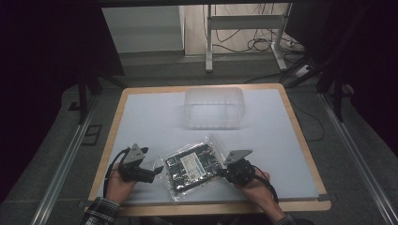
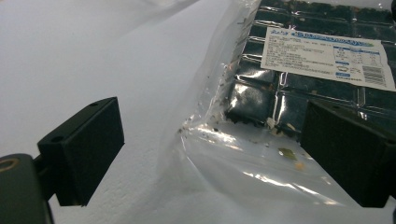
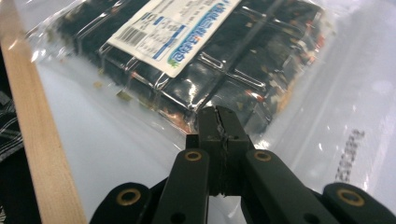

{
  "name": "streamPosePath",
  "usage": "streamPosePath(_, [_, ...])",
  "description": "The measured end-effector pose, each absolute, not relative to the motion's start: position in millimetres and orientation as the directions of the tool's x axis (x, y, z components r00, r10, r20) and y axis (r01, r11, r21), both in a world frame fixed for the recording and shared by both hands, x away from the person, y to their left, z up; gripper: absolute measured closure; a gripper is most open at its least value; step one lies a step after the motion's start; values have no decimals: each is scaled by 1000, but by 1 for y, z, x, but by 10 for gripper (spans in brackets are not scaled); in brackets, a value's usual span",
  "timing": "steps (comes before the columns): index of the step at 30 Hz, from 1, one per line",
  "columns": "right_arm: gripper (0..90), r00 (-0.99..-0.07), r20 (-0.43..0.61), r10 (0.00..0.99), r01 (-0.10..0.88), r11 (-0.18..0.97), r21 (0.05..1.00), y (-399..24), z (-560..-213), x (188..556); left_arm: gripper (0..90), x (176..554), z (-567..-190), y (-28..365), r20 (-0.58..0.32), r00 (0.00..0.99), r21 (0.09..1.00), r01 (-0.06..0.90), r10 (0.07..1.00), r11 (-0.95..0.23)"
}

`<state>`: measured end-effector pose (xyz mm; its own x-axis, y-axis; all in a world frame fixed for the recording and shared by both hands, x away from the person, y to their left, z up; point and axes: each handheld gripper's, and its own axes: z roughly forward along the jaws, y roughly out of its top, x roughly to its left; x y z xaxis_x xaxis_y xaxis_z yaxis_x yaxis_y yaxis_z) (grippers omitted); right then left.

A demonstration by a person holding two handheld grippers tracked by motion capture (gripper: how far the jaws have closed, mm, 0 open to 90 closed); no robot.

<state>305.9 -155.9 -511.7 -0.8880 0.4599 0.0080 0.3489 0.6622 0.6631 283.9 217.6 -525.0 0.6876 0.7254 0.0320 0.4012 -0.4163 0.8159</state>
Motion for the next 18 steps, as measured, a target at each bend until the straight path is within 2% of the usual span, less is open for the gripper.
streamPosePath(6, [883, -886, 7, 463, 349, 658, 667, -155, -510, 305, 62, 284, -525, 217, 34, 688, 815, 401, 725, -419])
streamPosePath(18, [677, -849, -1, 528, 367, 592, 717, -163, -503, 310, 65, 284, -525, 217, 39, 693, 811, 399, 720, -428])
